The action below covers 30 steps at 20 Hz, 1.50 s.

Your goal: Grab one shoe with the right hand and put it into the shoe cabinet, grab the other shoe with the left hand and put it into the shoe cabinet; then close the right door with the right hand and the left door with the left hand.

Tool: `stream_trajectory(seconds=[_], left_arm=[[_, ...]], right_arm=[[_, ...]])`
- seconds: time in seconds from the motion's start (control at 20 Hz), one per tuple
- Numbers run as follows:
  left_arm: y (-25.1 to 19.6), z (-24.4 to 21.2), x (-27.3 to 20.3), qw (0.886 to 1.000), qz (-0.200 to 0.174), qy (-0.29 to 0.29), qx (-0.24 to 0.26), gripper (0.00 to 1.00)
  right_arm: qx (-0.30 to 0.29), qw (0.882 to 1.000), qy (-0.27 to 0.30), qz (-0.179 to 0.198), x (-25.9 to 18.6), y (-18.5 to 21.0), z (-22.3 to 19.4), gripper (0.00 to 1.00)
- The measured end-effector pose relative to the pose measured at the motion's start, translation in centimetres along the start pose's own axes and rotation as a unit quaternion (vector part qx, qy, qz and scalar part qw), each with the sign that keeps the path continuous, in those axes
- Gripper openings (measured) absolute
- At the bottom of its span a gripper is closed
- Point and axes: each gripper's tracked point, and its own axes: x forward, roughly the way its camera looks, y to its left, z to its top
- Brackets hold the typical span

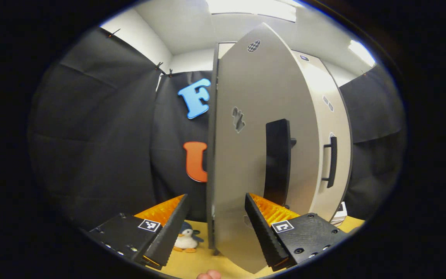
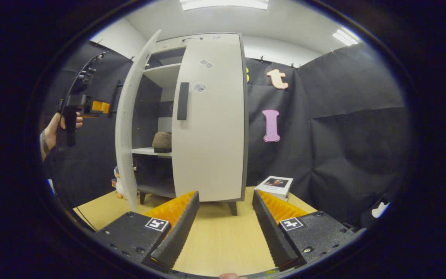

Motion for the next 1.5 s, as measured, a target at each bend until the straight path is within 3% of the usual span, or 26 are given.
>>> stream_trajectory(seconds=[0.2,0.25,0.35,0.4,0.45,0.9,1.1,1.35,1.5], left_arm=[[-4.1,-2.5,2.9,1.000,-0.016,0.022,-0.006,0.89],[-4.0,-2.7,2.9,1.000,-0.003,0.021,-0.006,0.77],[-3.8,-2.4,2.5,1.000,0.008,0.007,-0.012,0.96],[-3.7,-2.3,2.1,1.000,0.010,0.002,-0.018,0.86],[-3.4,-2.1,1.7,1.000,0.014,0.000,-0.020,0.86],[-4.1,-1.9,-6.4,1.000,-0.002,-0.002,-0.001,0.90],[-6.2,-4.9,-10.3,1.000,-0.012,0.006,0.010,0.90],[-10.2,-8.4,-14.0,0.998,-0.052,0.011,-0.016,0.90],[-10.9,-10.1,-15.8,0.999,-0.052,0.012,-0.008,0.90]], right_arm=[[0.001,1.000,0.005,-0.012,-0.5,-0.9,-0.5,0.90],[0.001,1.000,0.005,-0.015,-0.5,-1.2,-0.5,0.90],[0.003,1.000,0.001,-0.024,-0.6,-1.9,-0.3,0.89],[0.004,1.000,0.000,-0.026,-0.6,-2.2,-0.2,0.90],[0.006,1.000,0.001,-0.028,-0.6,-2.4,-0.2,0.90],[0.030,0.999,0.015,-0.012,0.1,-1.8,-0.6,0.90],[0.033,0.999,0.014,0.000,0.4,-1.1,0.0,0.90],[0.026,0.999,0.013,0.013,0.2,-0.4,0.5,0.90],[0.023,0.999,0.013,0.017,-0.3,0.0,0.3,0.90]])
